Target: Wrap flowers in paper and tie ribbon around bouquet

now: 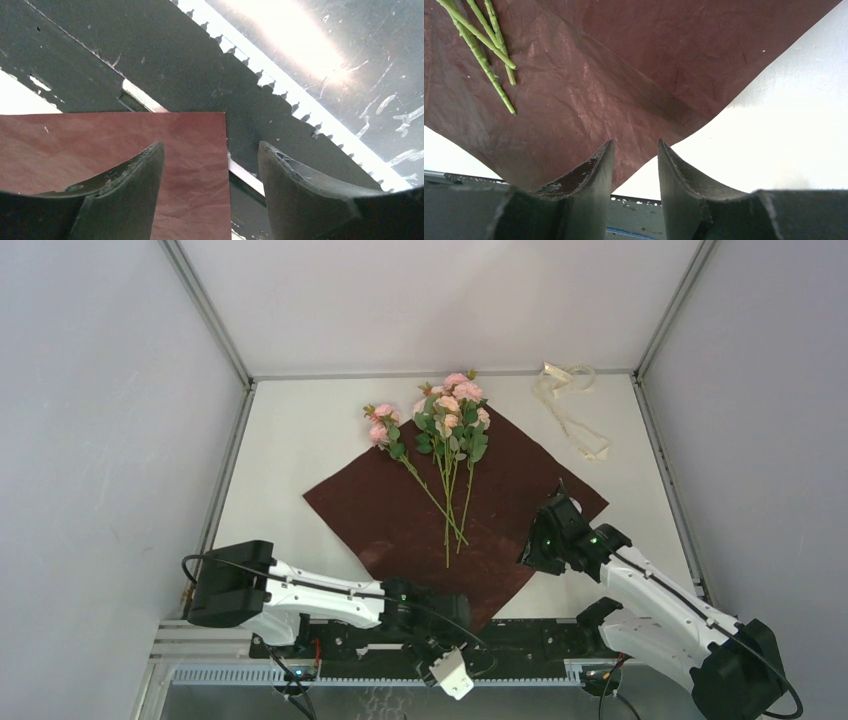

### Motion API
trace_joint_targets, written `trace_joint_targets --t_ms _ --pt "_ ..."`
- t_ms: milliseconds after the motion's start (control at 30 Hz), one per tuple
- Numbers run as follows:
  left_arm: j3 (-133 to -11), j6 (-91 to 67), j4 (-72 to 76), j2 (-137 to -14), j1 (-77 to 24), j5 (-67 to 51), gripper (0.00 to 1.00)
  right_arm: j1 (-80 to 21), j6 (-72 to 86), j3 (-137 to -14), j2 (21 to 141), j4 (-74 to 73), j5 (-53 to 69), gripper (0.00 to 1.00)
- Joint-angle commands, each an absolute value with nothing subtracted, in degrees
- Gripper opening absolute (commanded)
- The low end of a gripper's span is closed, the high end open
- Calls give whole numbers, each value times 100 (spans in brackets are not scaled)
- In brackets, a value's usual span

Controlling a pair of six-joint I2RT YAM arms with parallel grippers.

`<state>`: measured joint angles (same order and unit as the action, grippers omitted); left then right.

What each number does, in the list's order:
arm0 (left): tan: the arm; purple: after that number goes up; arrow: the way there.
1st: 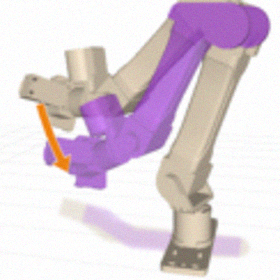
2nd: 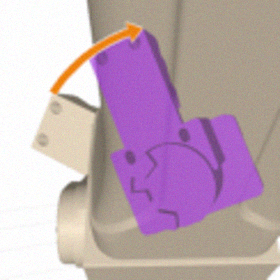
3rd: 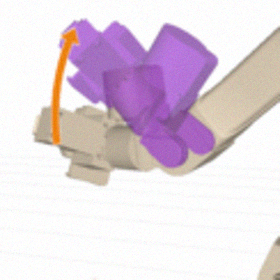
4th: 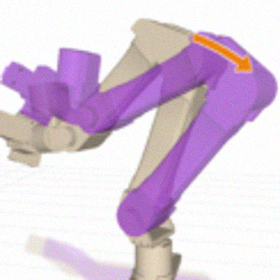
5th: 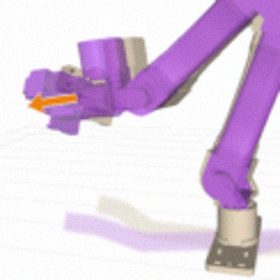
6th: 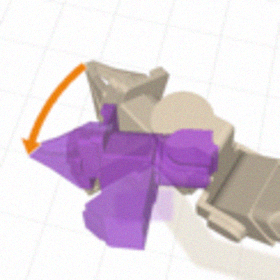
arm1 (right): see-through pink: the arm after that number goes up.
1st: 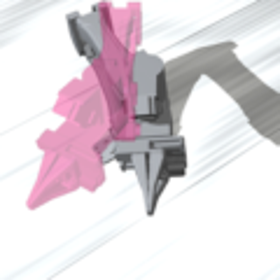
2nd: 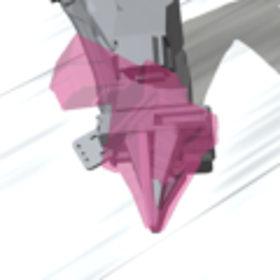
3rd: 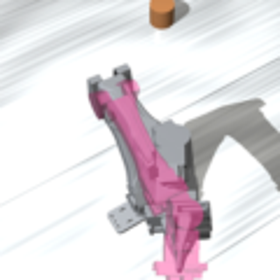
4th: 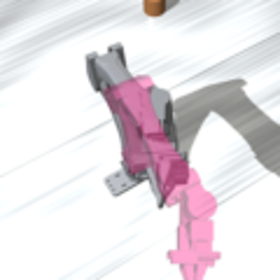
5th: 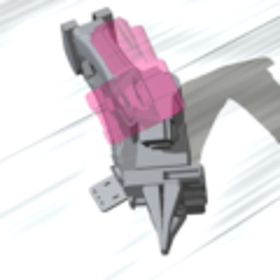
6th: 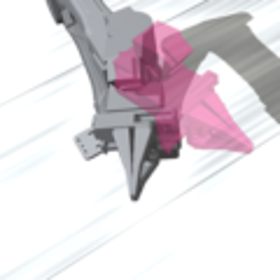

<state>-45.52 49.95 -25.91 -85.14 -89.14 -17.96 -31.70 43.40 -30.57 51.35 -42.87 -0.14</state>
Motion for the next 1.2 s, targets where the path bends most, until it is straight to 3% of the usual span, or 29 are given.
trace_joint_targets --t_ms 0,167,533,867,1167 --pt "-4759 4994 -2481 -8737 -8938 -1915 72 -3243 4239 -3321 5103 -4310 -235 45" --pt "-4689 4929 -2009 -8698 -8907 -1297 57 -3258 4163 -3471 5071 -4404 -280 45" --pt "-4758 4490 -2101 -8528 -8801 -1176 2 -3334 4088 -3586 5062 -4349 -157 44" --pt "-5534 3674 -2877 -8021 -7675 -2212 0 -3485 3489 -3802 5327 -3848 1075 44" --pt "-6046 3254 -3273 -7869 -6656 -2755 0 -3452 3004 -4371 6668 -2824 2104 44"
